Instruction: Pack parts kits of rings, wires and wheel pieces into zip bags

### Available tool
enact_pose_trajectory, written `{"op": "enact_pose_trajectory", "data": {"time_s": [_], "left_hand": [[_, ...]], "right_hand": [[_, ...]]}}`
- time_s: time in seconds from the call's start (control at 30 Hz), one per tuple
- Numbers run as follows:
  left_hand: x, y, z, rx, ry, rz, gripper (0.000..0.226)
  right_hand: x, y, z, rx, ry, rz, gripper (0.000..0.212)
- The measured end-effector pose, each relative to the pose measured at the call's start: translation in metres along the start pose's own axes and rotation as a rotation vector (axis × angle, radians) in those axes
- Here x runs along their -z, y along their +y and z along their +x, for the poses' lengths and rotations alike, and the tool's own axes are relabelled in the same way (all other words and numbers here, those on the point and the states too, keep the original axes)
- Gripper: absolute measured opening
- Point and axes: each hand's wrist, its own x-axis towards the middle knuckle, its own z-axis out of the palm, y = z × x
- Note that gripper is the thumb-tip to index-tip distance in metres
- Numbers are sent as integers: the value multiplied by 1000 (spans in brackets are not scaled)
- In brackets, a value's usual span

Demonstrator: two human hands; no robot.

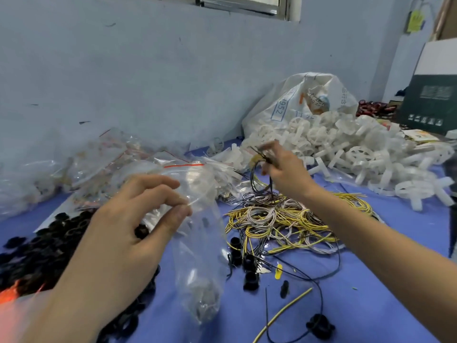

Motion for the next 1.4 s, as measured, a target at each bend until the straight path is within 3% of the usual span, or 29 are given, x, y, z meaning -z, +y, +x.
{"op": "enact_pose_trajectory", "data": {"time_s": [0.07, 0.1, 0.17, 0.3, 0.4, 0.57, 0.83, 1.03, 1.2, 1.27, 1.33, 1.4], "left_hand": [[-1, 4, -1, 1, -25, 21, 22], [-2, 6, -1, 5, -38, 29, 22], [-2, 10, -1, 33, -56, -1, 23], [-3, 17, -2, 82, -125, -36, 25], [-1, 21, -4, 136, -175, -41, 31], [0, 26, -5, 148, -215, -52, 34], [-1, 32, -5, 153, -249, -57, 38], [-5, 36, -6, 119, -307, -60, 33], [-7, 43, -5, 101, -386, -27, 33], [-8, 46, -4, 63, -392, -12, 30], [-9, 47, -4, 5, -344, -15, 23], [-10, 45, -5, -33, -265, -31, 19]], "right_hand": [[19, -19, 2, -31, -134, 538, 44], [26, -26, 1, -40, -190, 758, 39], [34, -34, -1, -73, -306, 1071, 20], [37, -41, -10, -191, -529, 1558, 25], [37, -48, -14, -226, -572, 1660, 25], [33, -53, -17, -259, -680, 1619, 24], [23, -68, -25, -334, -855, 1994, 9], [24, -76, -27, -348, -744, 1903, 4], [31, -93, -27, -119, -816, 1759, 29], [40, -92, -28, -55, -877, 1637, 24], [31, -94, -32, -20, -1073, 1382, 24], [17, -91, -33, -39, -1075, 912, 14]]}}
